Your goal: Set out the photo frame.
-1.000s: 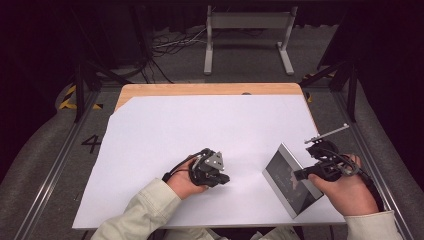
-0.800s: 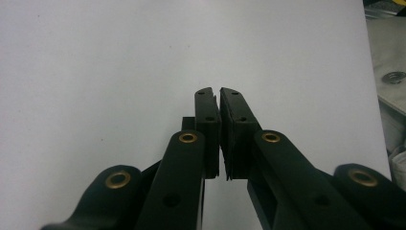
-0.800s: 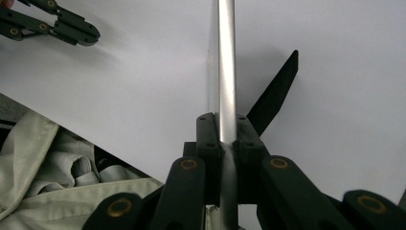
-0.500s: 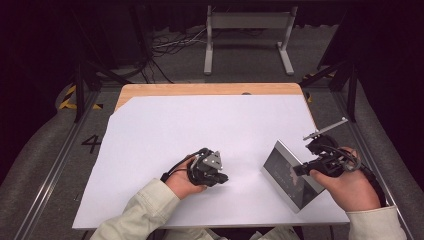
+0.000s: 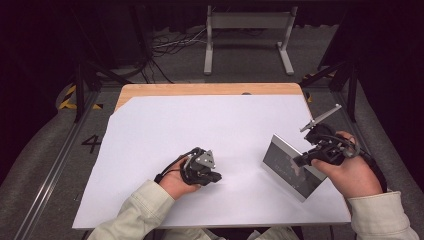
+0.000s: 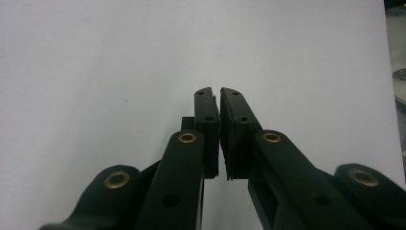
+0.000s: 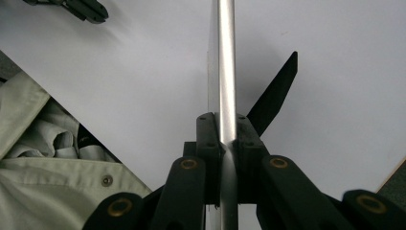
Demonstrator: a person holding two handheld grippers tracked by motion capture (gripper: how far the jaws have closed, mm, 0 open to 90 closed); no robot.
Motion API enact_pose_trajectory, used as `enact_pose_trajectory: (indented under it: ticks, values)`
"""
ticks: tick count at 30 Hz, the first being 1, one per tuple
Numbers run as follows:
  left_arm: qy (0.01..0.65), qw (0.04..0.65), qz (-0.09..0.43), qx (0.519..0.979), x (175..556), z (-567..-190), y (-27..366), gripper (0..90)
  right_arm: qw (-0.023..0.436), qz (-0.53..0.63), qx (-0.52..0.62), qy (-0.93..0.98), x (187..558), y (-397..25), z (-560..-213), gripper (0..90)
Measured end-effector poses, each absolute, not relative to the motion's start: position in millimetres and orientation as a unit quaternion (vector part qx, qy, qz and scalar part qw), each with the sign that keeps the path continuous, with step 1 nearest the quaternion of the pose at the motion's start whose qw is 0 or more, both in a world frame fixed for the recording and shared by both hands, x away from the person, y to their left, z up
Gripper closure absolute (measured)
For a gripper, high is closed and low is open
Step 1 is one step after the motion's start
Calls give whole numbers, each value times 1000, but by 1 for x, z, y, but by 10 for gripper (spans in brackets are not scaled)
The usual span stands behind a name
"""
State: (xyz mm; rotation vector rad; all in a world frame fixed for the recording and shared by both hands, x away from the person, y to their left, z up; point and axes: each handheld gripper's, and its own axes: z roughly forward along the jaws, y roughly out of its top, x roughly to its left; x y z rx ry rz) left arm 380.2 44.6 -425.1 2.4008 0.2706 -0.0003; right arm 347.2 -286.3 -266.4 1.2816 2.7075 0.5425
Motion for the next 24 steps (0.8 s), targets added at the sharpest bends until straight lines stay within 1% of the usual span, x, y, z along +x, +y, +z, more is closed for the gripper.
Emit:
enact_pose_trajectory:
  ticks: [7,15,24]
  values:
    - [112,353,6,929,379,-426,54,861,61,169,369,912,357,-280,-257,837]
    - [130,356,13,925,375,-426,67,860,55,172,320,930,371,-270,-246,837]
    - [152,355,16,922,370,-426,81,859,56,161,282,944,389,-257,-242,837]
